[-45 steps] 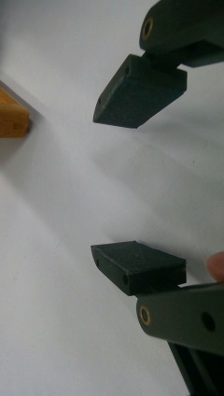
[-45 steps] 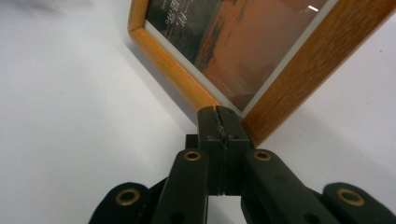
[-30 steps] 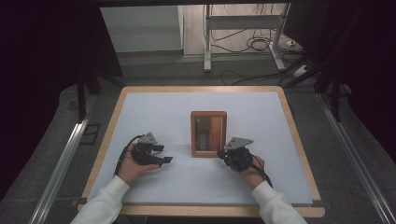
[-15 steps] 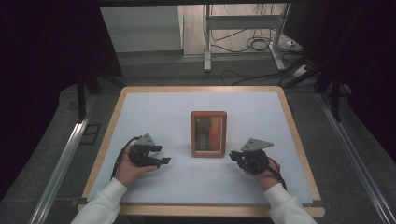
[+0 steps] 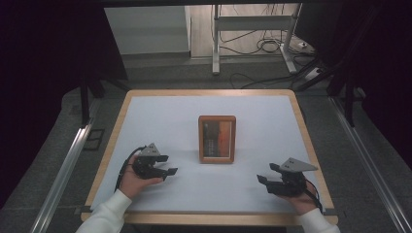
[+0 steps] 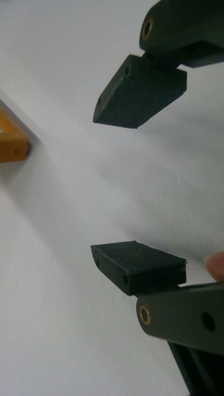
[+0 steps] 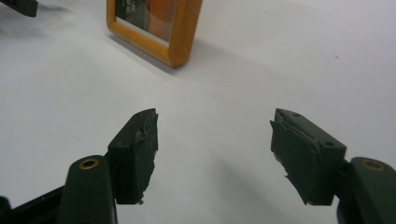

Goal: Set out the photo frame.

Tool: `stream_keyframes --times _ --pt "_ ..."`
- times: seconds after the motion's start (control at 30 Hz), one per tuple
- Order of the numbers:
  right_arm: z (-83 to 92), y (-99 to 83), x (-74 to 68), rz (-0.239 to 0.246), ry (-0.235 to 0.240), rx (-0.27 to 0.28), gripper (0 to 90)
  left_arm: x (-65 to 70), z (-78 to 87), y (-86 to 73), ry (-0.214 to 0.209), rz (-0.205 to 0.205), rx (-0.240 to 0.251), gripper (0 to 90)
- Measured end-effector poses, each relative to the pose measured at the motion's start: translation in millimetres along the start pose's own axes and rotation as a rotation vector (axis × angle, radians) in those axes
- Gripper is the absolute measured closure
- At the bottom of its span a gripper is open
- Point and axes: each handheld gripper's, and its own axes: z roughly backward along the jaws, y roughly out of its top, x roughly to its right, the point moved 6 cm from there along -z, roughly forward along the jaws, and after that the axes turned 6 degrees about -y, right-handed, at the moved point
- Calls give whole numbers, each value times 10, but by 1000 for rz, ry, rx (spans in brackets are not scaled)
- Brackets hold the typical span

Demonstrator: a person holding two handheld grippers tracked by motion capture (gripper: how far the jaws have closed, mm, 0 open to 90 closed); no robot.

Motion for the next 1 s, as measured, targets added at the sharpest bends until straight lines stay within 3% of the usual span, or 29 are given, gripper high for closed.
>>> stream_keyframes --times 0.27,0.57,1.0 --pt "90 -167 -32 2 -7 -15 301 101 -4 -34 -4 -8 -5 316" --pt "9 -156 -55 19 -16 -26 297 80 -44 -43 -3 -12 -15 315" --pt "21 -141 -19 11 -43 -16 284 62 -19 -34 0 -12 -2 314"
